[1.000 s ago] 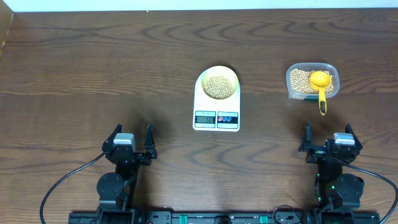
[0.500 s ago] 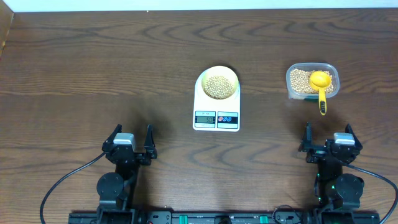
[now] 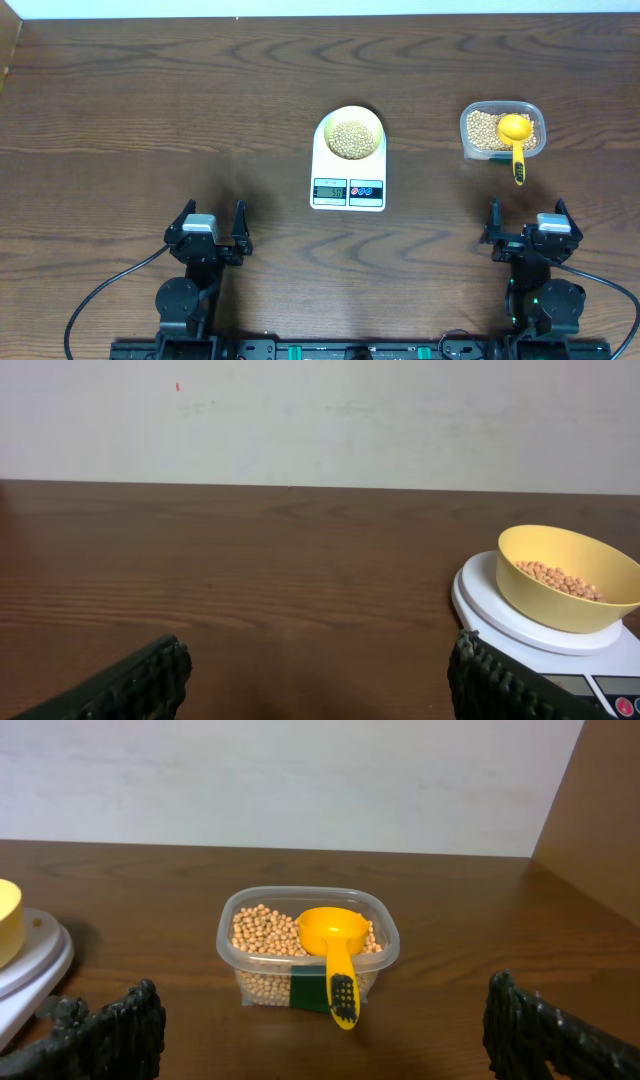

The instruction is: Scoop item into bowl and weigh 50g on scale

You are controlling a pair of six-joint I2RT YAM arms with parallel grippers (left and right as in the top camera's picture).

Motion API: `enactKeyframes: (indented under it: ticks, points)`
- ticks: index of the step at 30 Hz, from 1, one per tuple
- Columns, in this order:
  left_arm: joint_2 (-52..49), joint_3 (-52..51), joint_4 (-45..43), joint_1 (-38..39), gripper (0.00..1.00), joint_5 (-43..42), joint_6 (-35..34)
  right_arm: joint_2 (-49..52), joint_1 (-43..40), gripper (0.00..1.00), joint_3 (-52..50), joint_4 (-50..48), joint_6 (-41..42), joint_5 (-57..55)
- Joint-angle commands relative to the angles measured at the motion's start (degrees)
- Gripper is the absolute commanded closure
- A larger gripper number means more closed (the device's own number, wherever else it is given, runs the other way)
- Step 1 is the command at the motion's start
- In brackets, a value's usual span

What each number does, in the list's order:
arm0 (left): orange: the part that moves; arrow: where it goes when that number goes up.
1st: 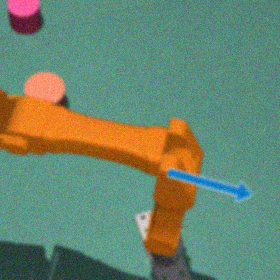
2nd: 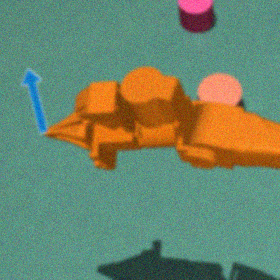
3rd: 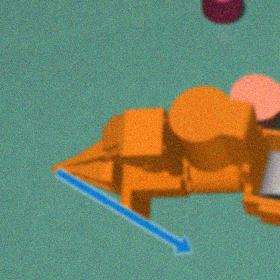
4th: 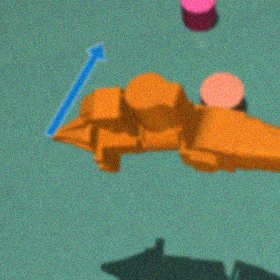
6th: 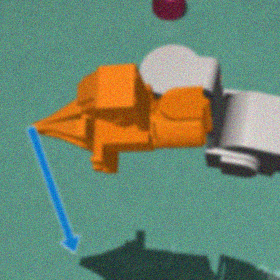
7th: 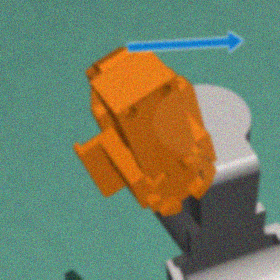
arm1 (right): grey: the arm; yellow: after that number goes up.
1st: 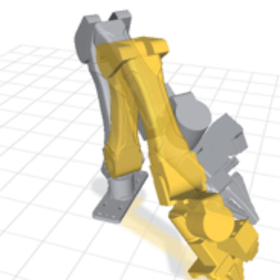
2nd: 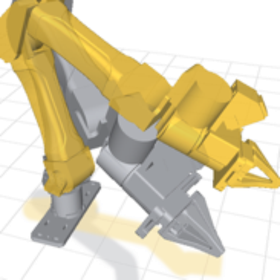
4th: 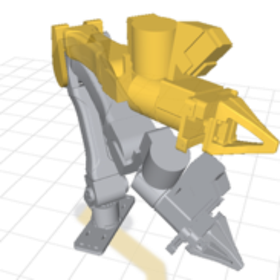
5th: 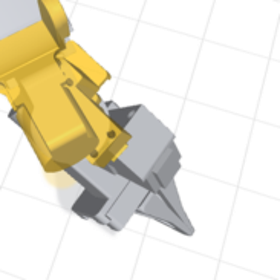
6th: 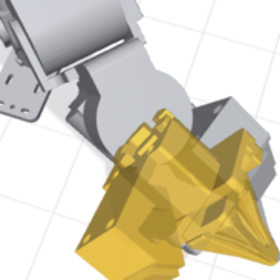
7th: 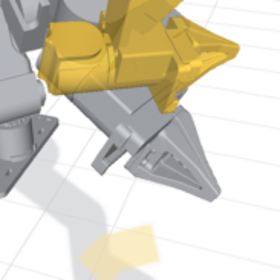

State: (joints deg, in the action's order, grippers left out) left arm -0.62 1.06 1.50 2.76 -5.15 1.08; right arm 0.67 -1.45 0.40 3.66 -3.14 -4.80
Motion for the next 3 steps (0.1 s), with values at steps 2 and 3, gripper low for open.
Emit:
enactKeyframes:
  ticks: [2, 3]
  points:
    - [0.39, -0.83, 2.14, -0.13, 0.15, -0.15, -0.70, -0.39, 0.48, 0.01, -0.07, 0.24, 0.72, -0.42]
    - [0.39, -0.83, 2.14, -0.13, 0.16, -0.15, -0.70, -0.39, 0.48, 0.01, -0.07, 0.24, 0.72, -0.42]
